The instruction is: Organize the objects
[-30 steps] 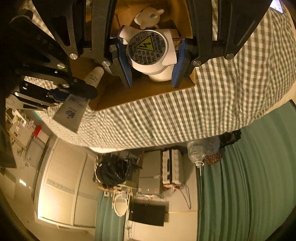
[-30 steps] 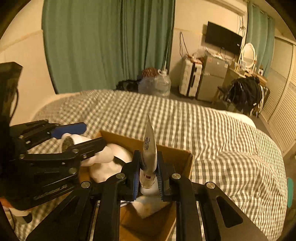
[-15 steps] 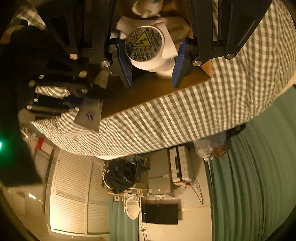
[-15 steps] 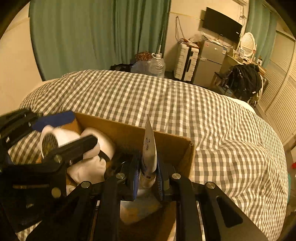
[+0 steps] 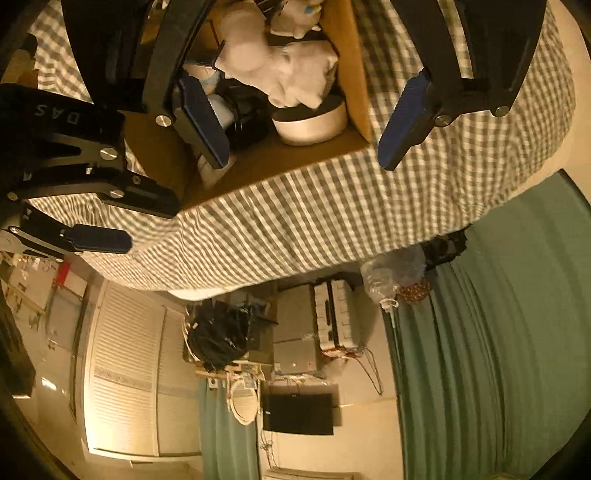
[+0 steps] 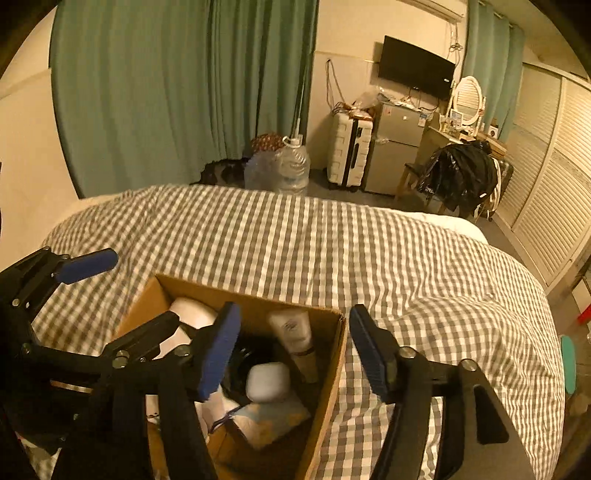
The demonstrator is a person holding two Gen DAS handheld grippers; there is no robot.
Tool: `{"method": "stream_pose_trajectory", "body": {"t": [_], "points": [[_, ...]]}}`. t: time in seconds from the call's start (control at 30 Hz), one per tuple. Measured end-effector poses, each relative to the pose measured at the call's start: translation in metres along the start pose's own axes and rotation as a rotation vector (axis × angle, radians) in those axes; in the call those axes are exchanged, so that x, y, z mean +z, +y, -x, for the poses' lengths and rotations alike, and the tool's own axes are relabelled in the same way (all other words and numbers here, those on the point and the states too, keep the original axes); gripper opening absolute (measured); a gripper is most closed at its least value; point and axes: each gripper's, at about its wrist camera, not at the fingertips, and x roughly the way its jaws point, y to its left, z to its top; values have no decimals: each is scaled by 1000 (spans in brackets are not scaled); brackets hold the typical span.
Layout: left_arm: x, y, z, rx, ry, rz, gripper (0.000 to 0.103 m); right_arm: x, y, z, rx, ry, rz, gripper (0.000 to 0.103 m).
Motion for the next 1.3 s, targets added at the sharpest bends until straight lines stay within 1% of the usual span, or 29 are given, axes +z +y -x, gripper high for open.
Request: {"method": "stream_pose_trajectory", "body": {"t": [0.03,0.1,0.13,0.33,0.43,0.53,0.6,0.73,0.83,0.87,0.97,1.03,1.17,1.23,1.3], "points": [[2,2,6,7,-5,3,86,2,1,5,-1,-6,-3,66],[8,6,22,24,-23,12,93,8,3,21,-17,-26,-8,75],[12,8,28,29,-36,17,95,10,4,28,-27,-39,-11,76],[33,14,83,47,-108,44,97,24,12,90,-55,-132,-22,77],[39,14,115,55,-148,44,97,32,17,124,-64,-180,-29,82],[44,13,151,66,-198,40,102,35,21,160,-70,-226,-36,83],[45,11,168,73,-224,39,102,37,27,184,-77,-258,-37,88],[46,9,206,83,-276,25,103,36,37,228,-92,-334,-36,94],[44,7,232,100,-323,11,103,32,46,264,-118,-414,-35,98],[42,7,241,121,-347,11,103,31,46,273,-126,-435,-33,99],[32,6,263,155,-408,8,103,26,48,301,-138,-506,-38,101],[25,7,272,169,-440,18,103,16,48,316,-136,-541,-46,101],[3,12,279,169,-480,83,103,-6,54,328,-129,-590,-57,102],[-10,16,279,135,-493,99,103,-21,55,325,-123,-607,-78,102],[-24,17,272,154,-500,109,103,-38,53,316,-144,-627,-124,103]]}}
